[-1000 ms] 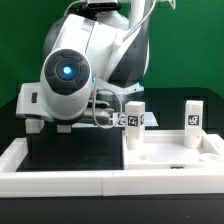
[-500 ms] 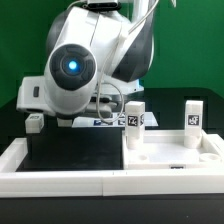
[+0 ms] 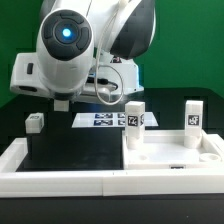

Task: Assemble square table

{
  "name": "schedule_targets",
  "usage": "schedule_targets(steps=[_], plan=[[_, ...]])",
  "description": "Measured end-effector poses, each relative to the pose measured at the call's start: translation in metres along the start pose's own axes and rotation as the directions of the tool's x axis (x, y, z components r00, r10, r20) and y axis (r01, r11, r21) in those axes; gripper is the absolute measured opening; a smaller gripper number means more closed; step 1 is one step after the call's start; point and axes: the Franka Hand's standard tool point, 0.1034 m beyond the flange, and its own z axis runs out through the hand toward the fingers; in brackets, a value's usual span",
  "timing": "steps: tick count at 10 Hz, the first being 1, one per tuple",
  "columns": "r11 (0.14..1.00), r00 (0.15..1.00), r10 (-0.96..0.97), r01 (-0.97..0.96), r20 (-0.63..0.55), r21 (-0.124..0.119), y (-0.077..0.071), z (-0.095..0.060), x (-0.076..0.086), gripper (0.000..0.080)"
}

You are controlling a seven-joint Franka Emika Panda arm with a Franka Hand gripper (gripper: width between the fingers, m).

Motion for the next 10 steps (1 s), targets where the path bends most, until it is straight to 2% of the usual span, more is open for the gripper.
schedule_targets(steps=[3, 4, 5, 6, 7, 8, 9, 10], plan=[[1.0, 0.984, -0.016, 0.015, -0.18, -0.007, 0.001, -0.016, 0.014, 0.0289], [1.0, 0.963, -0.026, 0.022, -0.267, -0.017, -0.002, -0.035, 0.018, 0.0289], [1.0, 0.952, -0.017, 0.021, -0.306, 0.01, -0.003, -0.049, 0.011, 0.0289], [1.0, 0.936, -0.005, 0.016, -0.353, 0.027, -0.001, -0.064, 0.007, 0.0289], [0.998, 0.915, 0.025, 0.003, -0.402, 0.069, -0.002, -0.082, -0.002, 0.0289], [0.99, 0.888, 0.086, -0.028, -0.451, 0.135, -0.005, -0.09, -0.009, 0.0289], [0.988, 0.876, 0.095, -0.026, -0.473, 0.15, -0.004, -0.088, -0.013, 0.0289], [0.989, 0.828, 0.098, -0.021, -0.553, 0.144, -0.004, -0.093, -0.006, 0.029]])
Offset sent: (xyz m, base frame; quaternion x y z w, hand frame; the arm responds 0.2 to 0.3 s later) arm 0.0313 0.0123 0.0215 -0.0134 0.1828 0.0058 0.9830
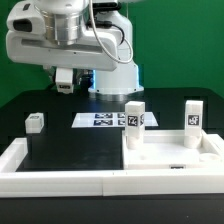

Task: Assemble square table

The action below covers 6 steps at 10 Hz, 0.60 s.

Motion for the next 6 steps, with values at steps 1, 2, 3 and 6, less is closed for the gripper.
schedule_targets(steps=[1, 2, 3, 6], plan=[[1.0, 0.997, -0.004, 0.004, -0.075, 0.005, -0.002, 0.0, 0.002, 0.029], [1.0, 0.992, -0.004, 0.005, -0.125, 0.009, -0.003, 0.0, 0.002, 0.029], [1.0, 0.977, 0.005, -0.004, -0.211, 0.007, -0.006, 0.001, 0.007, 0.029], [1.0, 0.928, 0.012, -0.004, -0.372, 0.023, -0.035, -0.013, 0.023, 0.029]])
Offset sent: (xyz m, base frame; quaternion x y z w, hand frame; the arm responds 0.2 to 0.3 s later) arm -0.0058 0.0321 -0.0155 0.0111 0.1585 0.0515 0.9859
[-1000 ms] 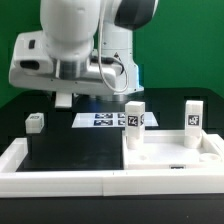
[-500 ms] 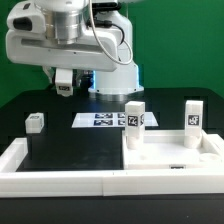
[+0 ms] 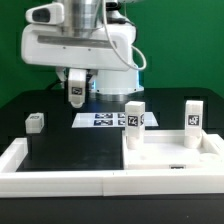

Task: Assemble square table

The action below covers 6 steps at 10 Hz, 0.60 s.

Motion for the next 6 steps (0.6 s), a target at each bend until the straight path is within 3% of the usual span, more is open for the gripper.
schedule_targets(steps=[2, 4, 6], plan=[[1.0, 0.992, 0.008, -0.006, -0.123, 0.009, -0.017, -0.011, 0.025, 0.029], [1.0, 0.989, -0.017, 0.017, -0.145, -0.001, -0.028, -0.015, 0.044, 0.029], [1.0, 0.988, -0.028, 0.027, -0.151, -0.007, -0.03, -0.012, 0.045, 0.029]])
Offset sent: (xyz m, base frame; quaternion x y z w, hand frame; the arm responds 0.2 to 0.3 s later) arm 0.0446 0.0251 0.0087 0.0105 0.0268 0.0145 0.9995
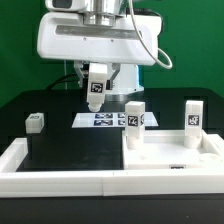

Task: Assemble square table

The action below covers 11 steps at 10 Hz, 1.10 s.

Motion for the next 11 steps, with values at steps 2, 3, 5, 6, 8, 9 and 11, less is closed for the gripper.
schedule_targets(steps=[2, 3, 5, 6, 8, 9, 11], plan=[[1.0, 1.0, 0.0, 0.0, 0.001, 0.0, 0.0, 0.001, 0.0, 0.029], [1.0, 1.0, -0.001, 0.001, 0.002, -0.001, 0.0, 0.001, -0.001, 0.029], [1.0, 1.0, 0.028, -0.028, 0.001, 0.004, -0.004, 0.001, 0.001, 0.029], [0.997, 0.997, 0.075, -0.074, -0.008, 0.02, -0.017, -0.001, 0.01, 0.029], [0.991, 0.991, 0.13, -0.128, -0.04, 0.044, -0.043, -0.006, 0.038, 0.029], [0.987, 0.986, 0.158, -0.156, -0.054, 0.051, -0.056, -0.007, 0.051, 0.029], [0.989, 0.986, 0.143, -0.139, -0.086, 0.054, -0.075, -0.002, 0.068, 0.029]])
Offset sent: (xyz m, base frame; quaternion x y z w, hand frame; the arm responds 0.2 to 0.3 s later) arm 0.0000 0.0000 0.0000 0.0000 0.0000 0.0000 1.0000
